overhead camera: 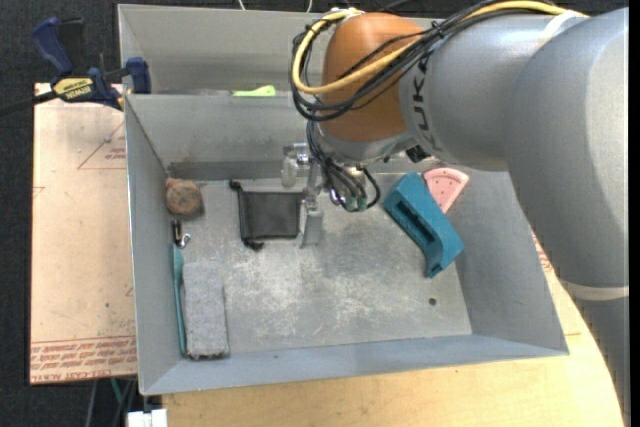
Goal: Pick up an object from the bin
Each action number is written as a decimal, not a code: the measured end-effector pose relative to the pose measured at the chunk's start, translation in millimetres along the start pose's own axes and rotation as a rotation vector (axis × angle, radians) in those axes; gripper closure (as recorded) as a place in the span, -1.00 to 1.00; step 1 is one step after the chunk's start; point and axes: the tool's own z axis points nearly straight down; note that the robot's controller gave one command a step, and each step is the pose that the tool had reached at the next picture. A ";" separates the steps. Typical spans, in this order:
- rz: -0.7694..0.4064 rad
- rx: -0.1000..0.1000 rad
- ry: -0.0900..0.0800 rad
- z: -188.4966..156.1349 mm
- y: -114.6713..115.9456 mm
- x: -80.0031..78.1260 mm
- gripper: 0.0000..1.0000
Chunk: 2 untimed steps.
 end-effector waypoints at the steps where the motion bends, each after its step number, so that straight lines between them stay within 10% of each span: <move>1: -0.106 0.003 0.000 19.2 -5.8 1.4 -1.00; 2: -0.093 0.000 0.000 63.3 -1.0 -1.5 -1.00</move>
Offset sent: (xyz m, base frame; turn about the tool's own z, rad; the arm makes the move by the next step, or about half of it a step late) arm 0.0018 -0.0006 -0.0622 -0.0919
